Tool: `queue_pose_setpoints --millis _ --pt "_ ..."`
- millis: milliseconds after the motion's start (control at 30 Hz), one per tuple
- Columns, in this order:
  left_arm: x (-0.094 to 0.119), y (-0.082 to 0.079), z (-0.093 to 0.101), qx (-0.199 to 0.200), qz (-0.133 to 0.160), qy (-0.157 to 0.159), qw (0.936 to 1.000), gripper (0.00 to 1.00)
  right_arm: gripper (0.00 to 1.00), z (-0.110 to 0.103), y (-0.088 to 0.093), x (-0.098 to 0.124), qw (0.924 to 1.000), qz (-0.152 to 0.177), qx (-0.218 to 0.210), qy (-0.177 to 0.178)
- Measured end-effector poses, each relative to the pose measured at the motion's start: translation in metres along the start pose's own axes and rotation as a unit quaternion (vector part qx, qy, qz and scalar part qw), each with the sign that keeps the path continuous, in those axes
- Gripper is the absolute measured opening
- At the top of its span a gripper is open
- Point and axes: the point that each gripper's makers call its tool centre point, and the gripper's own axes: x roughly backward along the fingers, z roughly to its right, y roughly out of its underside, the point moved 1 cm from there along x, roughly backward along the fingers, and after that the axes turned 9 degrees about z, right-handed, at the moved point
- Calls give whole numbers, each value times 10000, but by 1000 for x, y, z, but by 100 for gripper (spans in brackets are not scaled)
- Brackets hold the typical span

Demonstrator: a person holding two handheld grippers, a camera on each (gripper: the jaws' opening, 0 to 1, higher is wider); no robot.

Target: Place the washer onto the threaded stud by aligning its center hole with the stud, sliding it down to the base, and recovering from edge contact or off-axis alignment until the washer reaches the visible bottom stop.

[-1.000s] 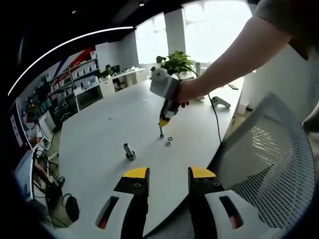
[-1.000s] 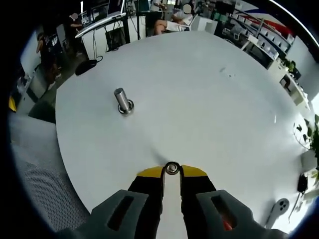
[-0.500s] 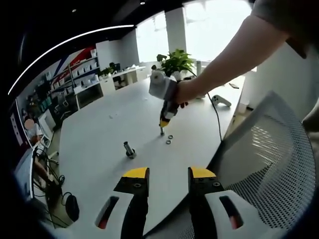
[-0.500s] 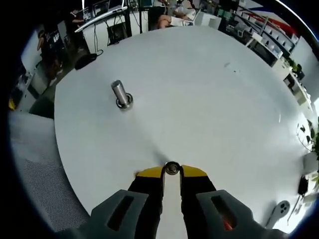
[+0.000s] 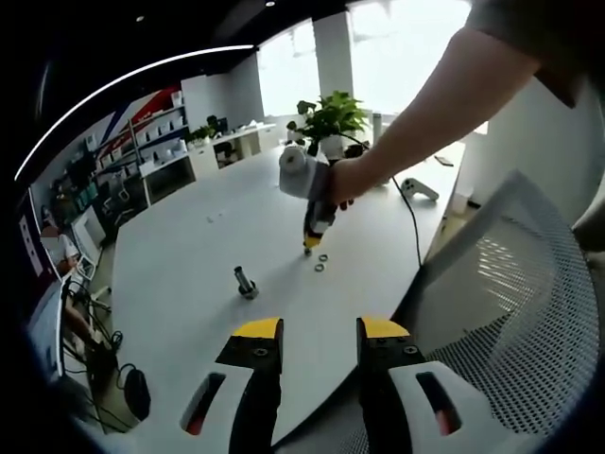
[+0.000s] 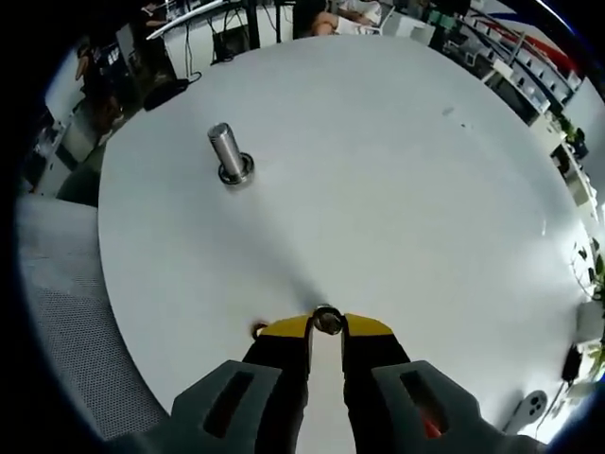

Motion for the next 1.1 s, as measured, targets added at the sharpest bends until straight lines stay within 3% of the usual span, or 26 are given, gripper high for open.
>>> queue_pose_setpoints --millis 300,700,867,967,1100 --pt "0 0 -1 5 -11 -16 10000 29 14 5 10 -13 9998 -187 -31 -52" --pt "0 0 -1 -21 -17 -34 10000 29 14 4 10 -10 9996 -276 22 -62" --pt "0 -1 1 -10 11 12 10000 30 14 5 10 -10 9996 -258 -133 -52" --pt "2 -4 -2 -19 103 -51 9999 30 14 4 10 -9 9984 -303 -460 -120" --pt "2 -3 -2 -24 88 -76 9999 30 16 0 15 -2 9980 -383 -490 -62"
